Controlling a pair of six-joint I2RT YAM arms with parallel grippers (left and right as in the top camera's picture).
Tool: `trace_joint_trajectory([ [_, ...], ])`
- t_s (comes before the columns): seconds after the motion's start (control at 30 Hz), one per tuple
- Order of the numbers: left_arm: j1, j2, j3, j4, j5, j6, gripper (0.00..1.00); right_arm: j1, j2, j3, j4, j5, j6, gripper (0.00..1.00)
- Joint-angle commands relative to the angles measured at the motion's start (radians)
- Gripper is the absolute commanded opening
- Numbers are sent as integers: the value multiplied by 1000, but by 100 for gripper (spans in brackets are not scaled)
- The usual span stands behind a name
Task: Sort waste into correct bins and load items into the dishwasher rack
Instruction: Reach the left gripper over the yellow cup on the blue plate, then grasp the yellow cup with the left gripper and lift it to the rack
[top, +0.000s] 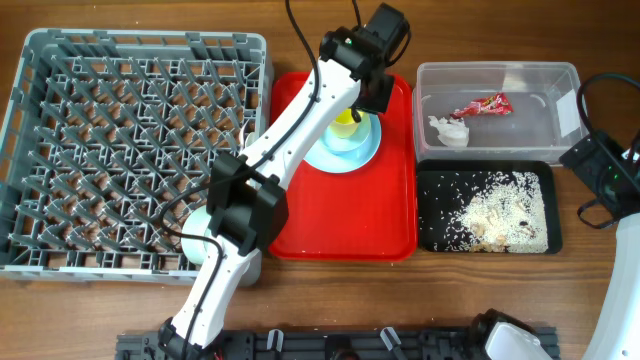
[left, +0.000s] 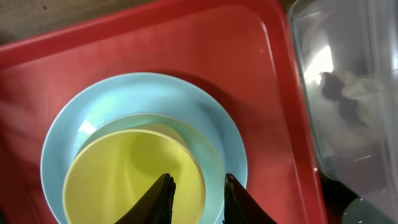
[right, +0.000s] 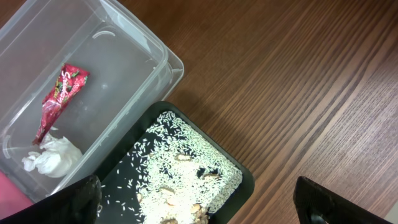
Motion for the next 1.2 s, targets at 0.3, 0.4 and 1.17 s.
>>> trace_joint_trajectory([
  [0.3,-13,14,-125,6,-18,2,21,-3,6,17,2,3,8,100],
  [0.4,-14,14,-126,8,-18,3,21,-3,6,17,2,3,8,100],
  [1.17,-3,-10,-123,17,-63,4,4,-3,6,17,2,3,8,100],
])
